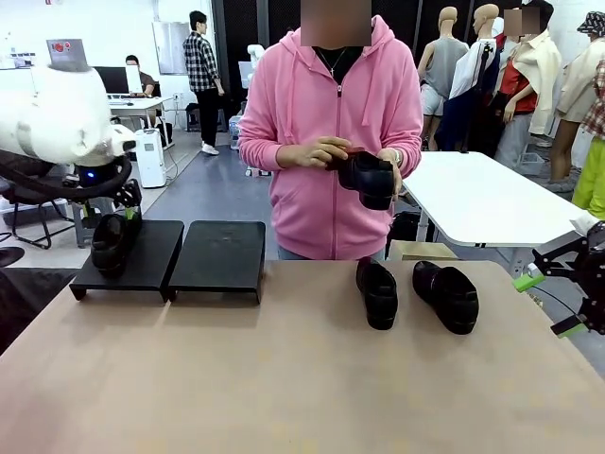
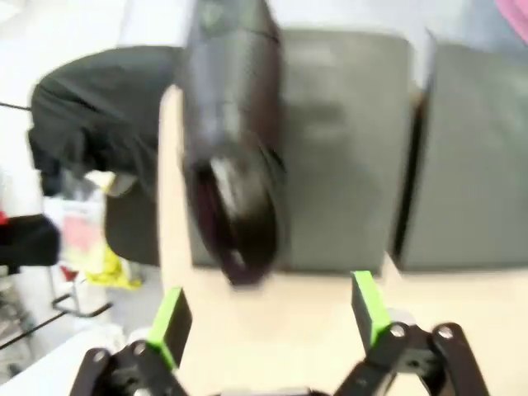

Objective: Organize the shoes by placing them on the stand.
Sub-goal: Place the Shoe from the middle of the table onto the Shoes Stand.

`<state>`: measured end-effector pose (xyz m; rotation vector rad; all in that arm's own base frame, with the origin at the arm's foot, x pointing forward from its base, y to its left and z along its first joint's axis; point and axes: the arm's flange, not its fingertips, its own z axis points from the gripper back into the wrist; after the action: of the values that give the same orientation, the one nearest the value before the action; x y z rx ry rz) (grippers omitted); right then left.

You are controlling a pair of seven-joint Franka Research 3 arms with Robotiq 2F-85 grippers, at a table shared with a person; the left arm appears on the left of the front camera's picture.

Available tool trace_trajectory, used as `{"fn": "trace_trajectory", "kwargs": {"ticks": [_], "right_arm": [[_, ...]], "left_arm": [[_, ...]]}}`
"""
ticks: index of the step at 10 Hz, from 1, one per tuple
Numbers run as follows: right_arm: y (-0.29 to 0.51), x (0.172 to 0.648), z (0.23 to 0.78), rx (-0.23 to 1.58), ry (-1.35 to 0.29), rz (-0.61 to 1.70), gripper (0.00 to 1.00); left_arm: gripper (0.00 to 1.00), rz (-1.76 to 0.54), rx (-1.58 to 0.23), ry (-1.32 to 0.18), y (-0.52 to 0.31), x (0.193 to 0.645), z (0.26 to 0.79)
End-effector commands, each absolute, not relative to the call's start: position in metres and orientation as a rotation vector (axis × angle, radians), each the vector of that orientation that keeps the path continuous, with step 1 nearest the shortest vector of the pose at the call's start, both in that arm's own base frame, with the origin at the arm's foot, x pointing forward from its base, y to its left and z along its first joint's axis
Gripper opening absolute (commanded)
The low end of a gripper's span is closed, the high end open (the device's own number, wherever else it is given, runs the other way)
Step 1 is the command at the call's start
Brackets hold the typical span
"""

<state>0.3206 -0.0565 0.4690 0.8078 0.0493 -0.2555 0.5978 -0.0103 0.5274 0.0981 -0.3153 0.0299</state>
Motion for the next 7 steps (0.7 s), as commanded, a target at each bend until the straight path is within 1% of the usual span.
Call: {"fn": "trace_trajectory", "kwargs": {"ticks": [1,2,3,4,5,6,7], "right_arm": [[-0.059,0.321,0.472,0.798,0.053,-0.250,1.00],[-0.059,0.321,0.472,0.798,0.053,-0.250,1.00],[-0.059,0.321,0.472,0.798,0.053,-0.250,1.00],[-0.059,0.321,0.472,0.798,0.053,-0.250,1.00],[-0.059,0.321,0.472,0.798,0.053,-0.250,1.00],[-0.059,0.321,0.472,0.798,0.053,-0.250,1.00],[-0.059,0.321,0.472,0.798,0.053,-0.250,1.00]], "left_arm": [[1.00,-0.099,-0.082,-0.280,0.009,0.520,0.564],[1.00,-0.245,-0.196,-0.274,0.014,0.478,0.579],[1.00,-0.363,-0.325,-0.252,0.020,0.447,0.586],[1.00,-0.384,-0.496,-0.246,0.030,0.423,0.588],[1.00,-0.347,-0.724,-0.224,0.044,0.404,0.582],[1.00,-0.215,-0.913,-0.246,0.055,0.390,0.567],[1.00,-0.092,-1.008,-0.252,0.057,0.389,0.556]]}}
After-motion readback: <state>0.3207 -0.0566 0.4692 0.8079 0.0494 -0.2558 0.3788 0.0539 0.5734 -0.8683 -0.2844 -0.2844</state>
